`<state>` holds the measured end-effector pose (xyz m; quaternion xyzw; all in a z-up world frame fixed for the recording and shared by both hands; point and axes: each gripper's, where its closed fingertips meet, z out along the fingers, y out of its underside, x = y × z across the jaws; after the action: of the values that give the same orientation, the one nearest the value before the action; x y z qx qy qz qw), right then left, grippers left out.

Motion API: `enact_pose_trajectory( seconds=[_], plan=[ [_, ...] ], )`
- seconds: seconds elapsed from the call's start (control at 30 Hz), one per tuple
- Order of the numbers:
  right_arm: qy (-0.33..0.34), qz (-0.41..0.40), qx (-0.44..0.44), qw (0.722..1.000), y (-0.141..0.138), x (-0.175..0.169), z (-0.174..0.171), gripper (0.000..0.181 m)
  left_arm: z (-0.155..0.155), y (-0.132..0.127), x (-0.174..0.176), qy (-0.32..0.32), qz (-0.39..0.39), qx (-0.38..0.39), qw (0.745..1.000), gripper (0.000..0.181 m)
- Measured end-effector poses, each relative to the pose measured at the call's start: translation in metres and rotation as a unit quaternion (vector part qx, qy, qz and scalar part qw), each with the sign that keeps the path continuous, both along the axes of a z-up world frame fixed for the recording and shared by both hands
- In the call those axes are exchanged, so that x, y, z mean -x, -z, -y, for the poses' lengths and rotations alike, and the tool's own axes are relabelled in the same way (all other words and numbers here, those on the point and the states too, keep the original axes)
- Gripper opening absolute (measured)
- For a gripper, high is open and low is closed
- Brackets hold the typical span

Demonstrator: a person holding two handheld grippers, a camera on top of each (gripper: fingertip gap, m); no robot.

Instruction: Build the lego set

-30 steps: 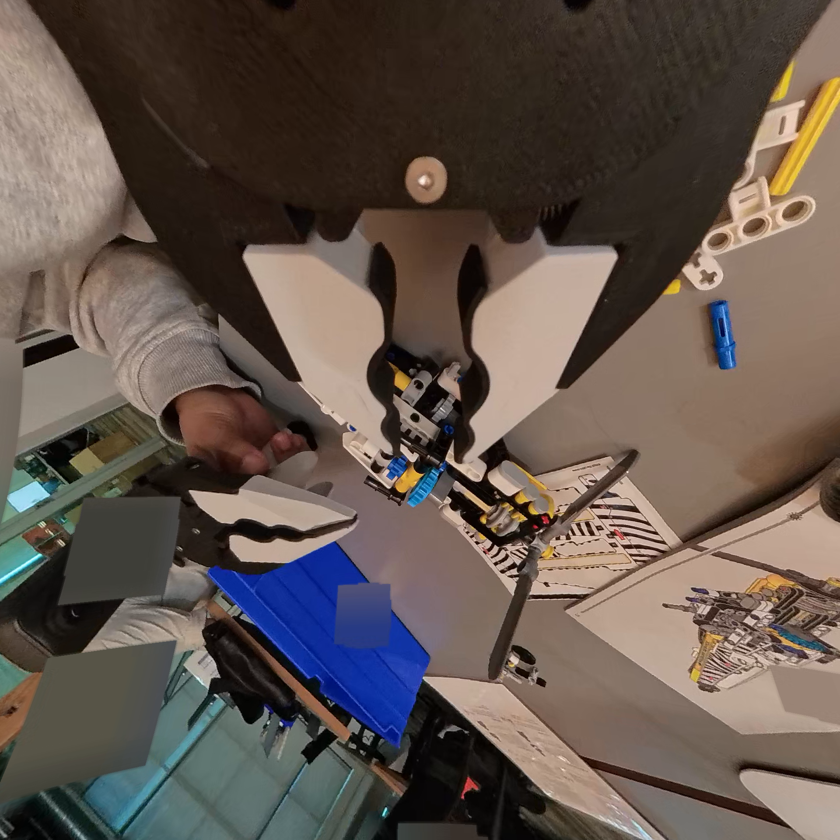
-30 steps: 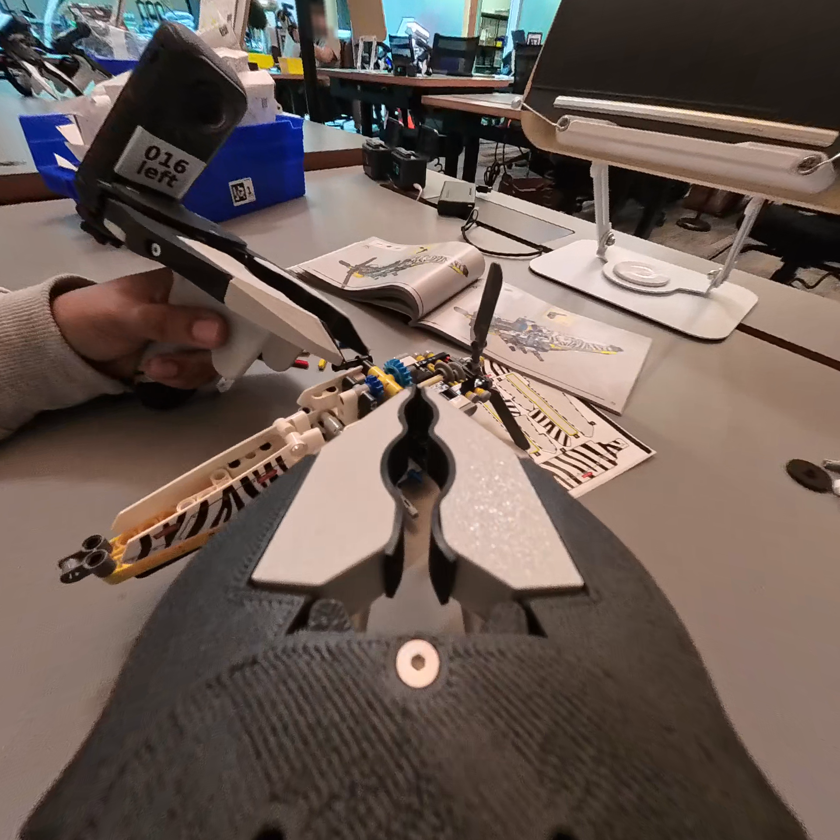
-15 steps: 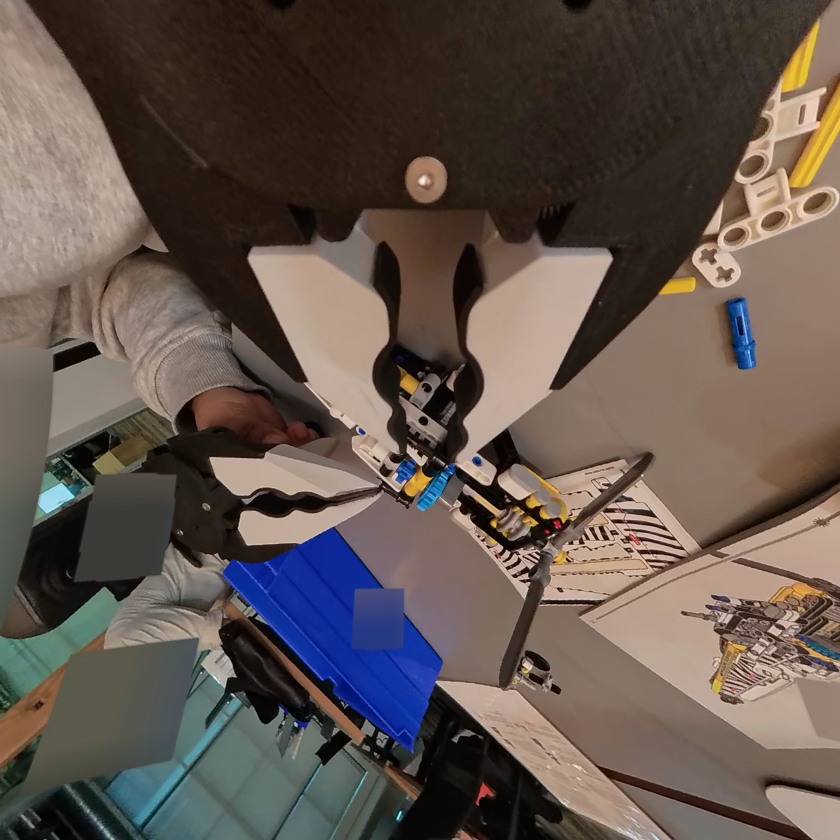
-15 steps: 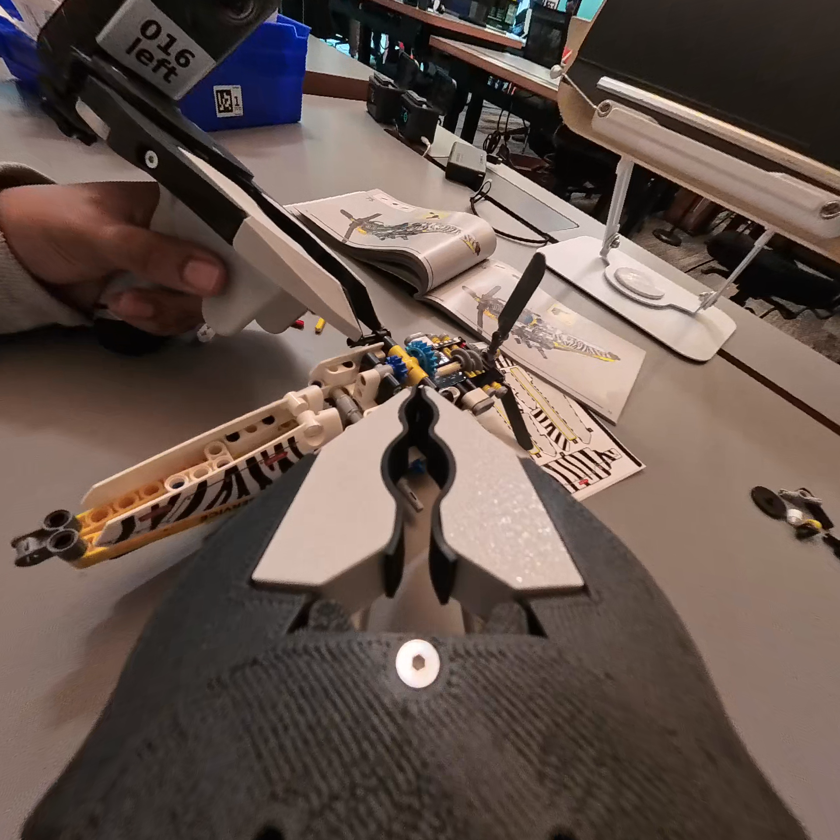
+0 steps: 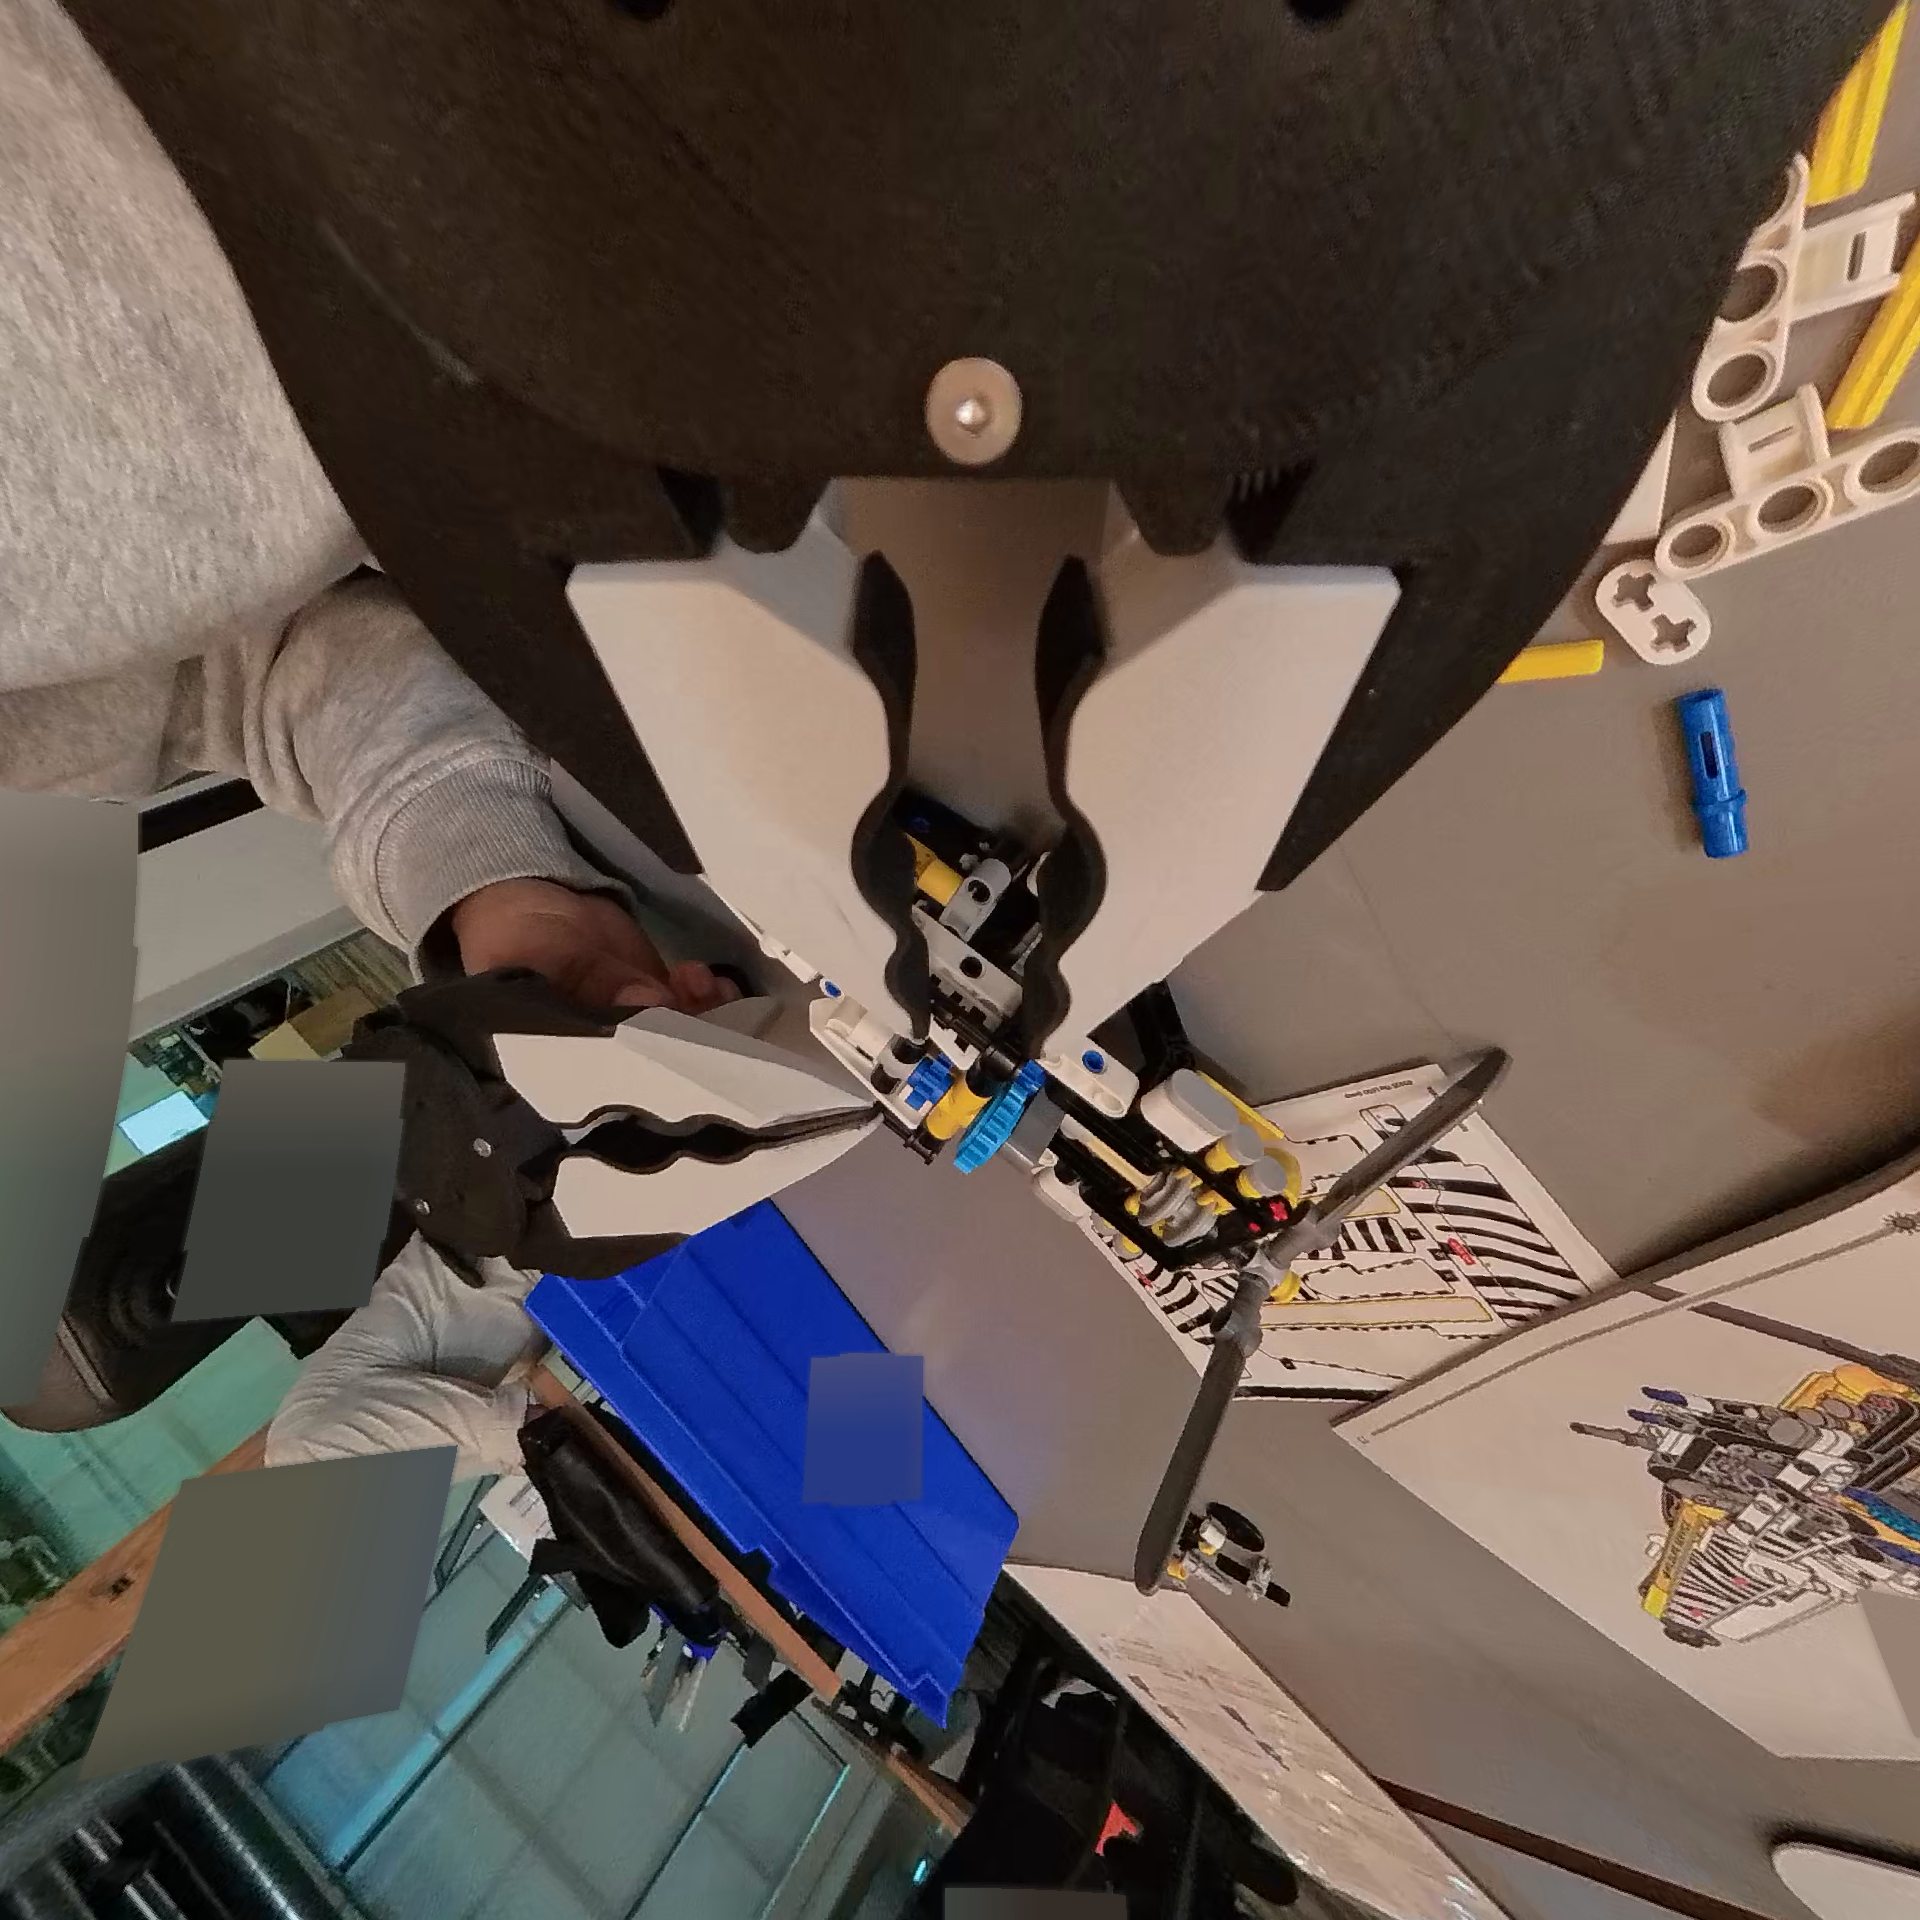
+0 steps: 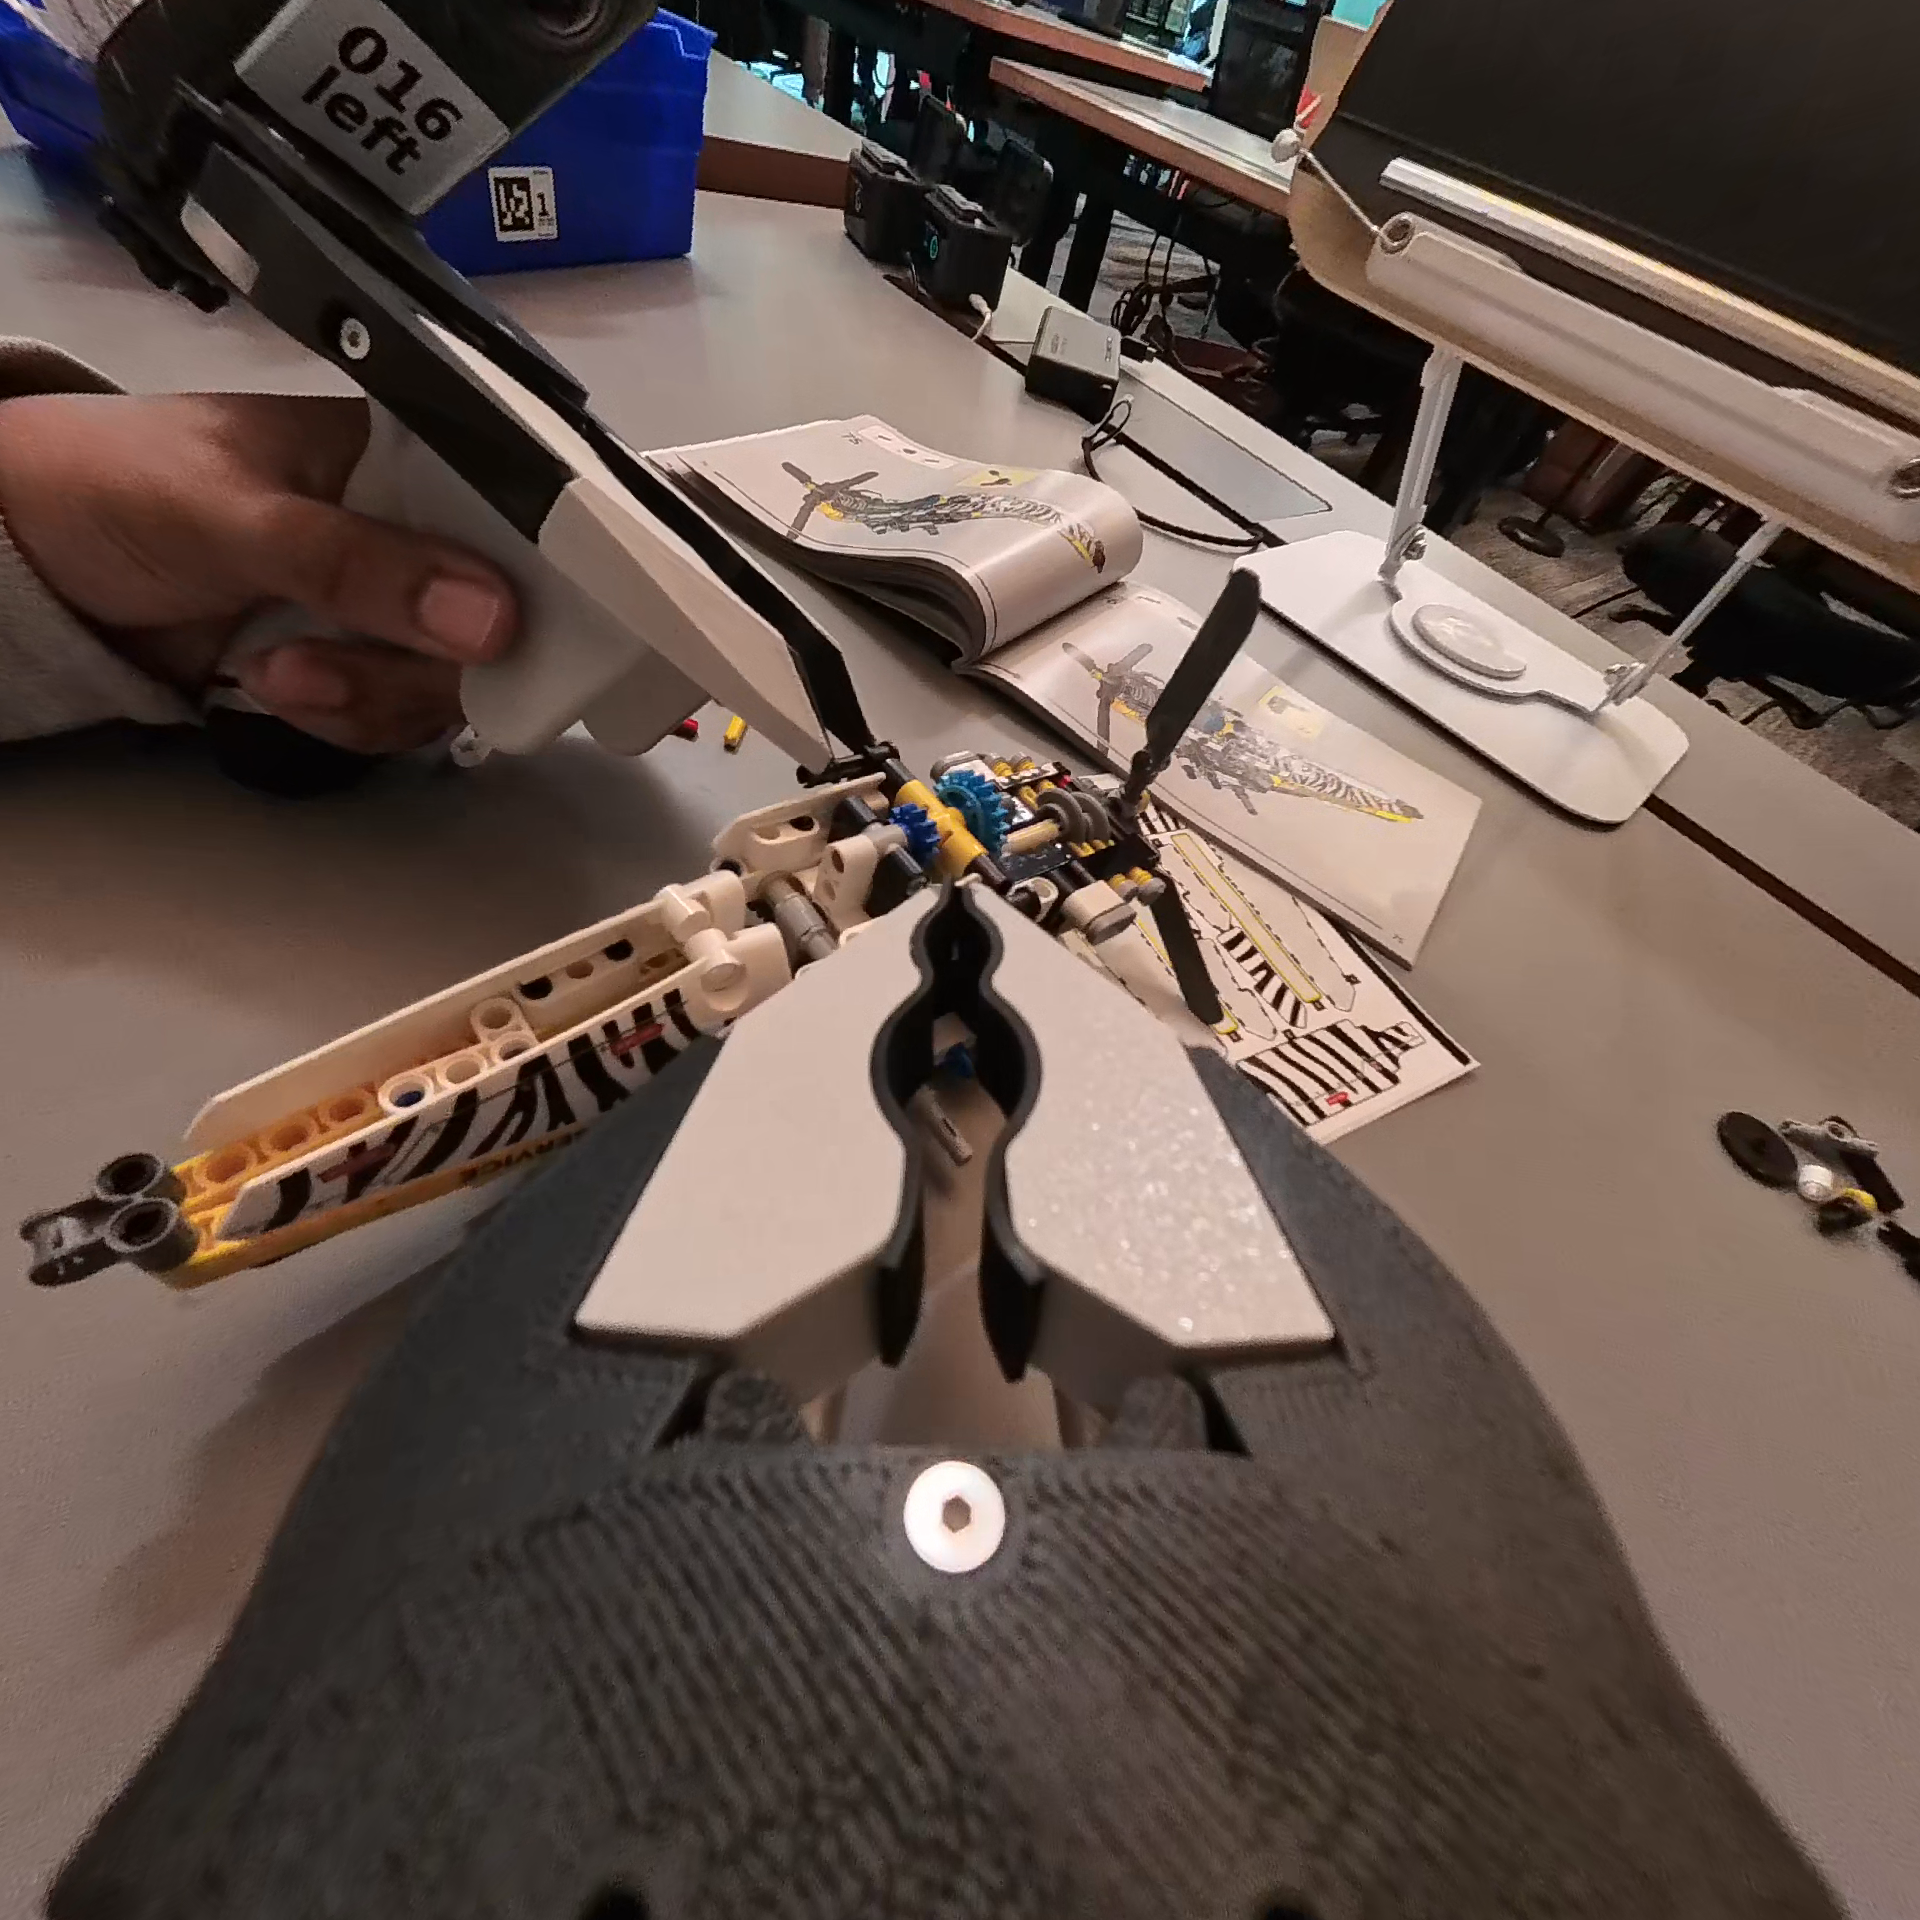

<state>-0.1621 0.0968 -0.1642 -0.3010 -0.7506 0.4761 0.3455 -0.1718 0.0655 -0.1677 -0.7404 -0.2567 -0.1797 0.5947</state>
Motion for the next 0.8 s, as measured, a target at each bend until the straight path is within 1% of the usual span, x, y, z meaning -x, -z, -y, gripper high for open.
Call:
enact_pose_trajectory(
  seconds=[0.3,0.5,0.7,0.8],
  plan=[
    [0.004,-0.009,-0.008,1.000,-0.001,-0.001,-0.001,0.000,0.000,0.000,0.000,0.001,0.002,0.000,1.000,0.015],
    [0.024,-0.048,0.000,0.999,-0.011,0.000,-0.009,0.000,0.000,0.000,0.000,0.001,0.002,0.000,1.000,0.016],
    [0.029,-0.032,-0.030,0.999,-0.002,0.004,-0.006,0.000,-0.001,0.000,-0.001,0.001,-0.010,0.005,1.000,0.014],
    [0.026,-0.034,-0.037,0.998,-0.001,0.003,-0.004,0.000,-0.001,0.001,-0.001,0.003,-0.004,0.004,1.000,0.014]
  ],
)
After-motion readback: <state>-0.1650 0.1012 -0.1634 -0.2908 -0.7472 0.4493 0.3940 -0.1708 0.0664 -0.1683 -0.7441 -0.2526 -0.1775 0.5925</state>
